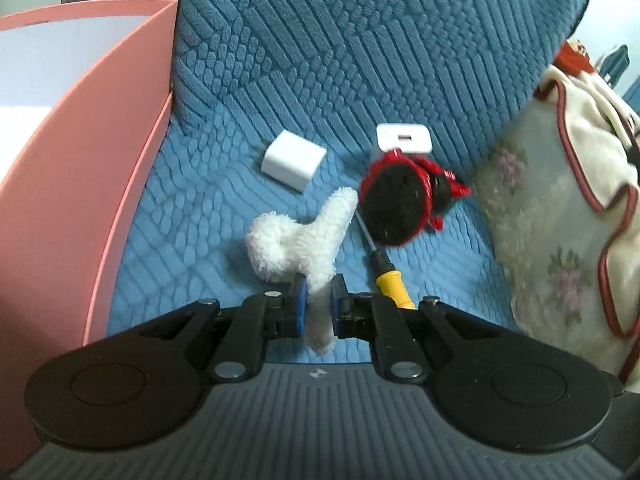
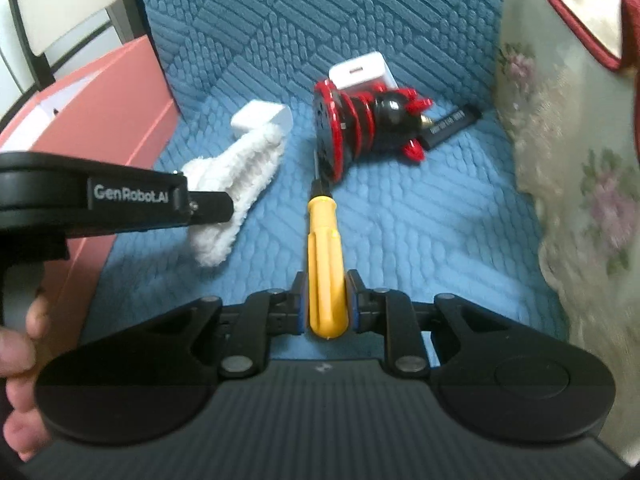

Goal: Organize rigid objects
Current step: 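Close the left gripper on the fluffy toy while the right gripper grips the screwdriver handle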

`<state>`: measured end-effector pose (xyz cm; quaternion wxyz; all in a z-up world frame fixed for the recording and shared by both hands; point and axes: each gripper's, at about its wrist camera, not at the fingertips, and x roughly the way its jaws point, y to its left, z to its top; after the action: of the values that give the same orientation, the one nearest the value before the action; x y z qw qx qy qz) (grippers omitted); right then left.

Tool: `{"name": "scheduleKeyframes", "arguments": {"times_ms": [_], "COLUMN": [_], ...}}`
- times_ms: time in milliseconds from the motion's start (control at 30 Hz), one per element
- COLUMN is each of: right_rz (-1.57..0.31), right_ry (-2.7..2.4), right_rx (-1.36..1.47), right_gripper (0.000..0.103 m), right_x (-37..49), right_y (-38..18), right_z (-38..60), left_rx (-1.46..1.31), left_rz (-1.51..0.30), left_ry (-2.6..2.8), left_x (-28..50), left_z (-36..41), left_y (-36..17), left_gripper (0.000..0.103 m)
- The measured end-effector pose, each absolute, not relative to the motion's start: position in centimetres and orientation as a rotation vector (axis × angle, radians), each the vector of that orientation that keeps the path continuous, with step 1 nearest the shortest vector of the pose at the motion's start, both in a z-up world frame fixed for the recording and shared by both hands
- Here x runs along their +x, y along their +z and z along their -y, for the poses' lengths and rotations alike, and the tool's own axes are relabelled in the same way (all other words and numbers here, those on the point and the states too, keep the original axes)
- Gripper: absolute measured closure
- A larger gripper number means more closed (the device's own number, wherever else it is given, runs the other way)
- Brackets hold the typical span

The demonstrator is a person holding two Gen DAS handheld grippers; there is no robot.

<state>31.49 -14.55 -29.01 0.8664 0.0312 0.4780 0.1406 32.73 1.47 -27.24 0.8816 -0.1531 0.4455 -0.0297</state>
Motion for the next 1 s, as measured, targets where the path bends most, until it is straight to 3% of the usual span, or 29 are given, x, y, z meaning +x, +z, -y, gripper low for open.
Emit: {"name": "scheduleKeyframes", "arguments": {"times_ms": [733,800,833,900,1000], "right_rz": [-1.036,-1.035,-1.031,-1.027,-1.029], "right_ry": [0.176,0.167,0.164,0.169,0.177], "right_rx": [0.254,0.267,0.275,0.299,0.315], "right_gripper": [0.079,0.076,0.073,0.068,0.063], "right_x": [25.3,25.5,25.5,26.0,26.8], "right_y": [-27.5,-27.5,-27.5,-27.7,-28.0], "right_z": [17.5,17.7,17.8,17.9,18.0], "left_rx": [-0.185,-0.189,-0.193,-0.196,-0.211], "left_rz": [-0.984,-1.000,-1.006,-1.002,-0.987], "left_ry": [-0.106,-0.103,-0.090,-0.063,-0.043], "left_x": [25.0,25.3,25.4,25.7,26.0], "left_z": [0.7,0.5,0.3,-0.1,-0.7], "left_y": [-27.3,-27.5,-27.6,-27.7,-27.5], "left_gripper": [0.086,0.077,0.061,0.046,0.045]}}
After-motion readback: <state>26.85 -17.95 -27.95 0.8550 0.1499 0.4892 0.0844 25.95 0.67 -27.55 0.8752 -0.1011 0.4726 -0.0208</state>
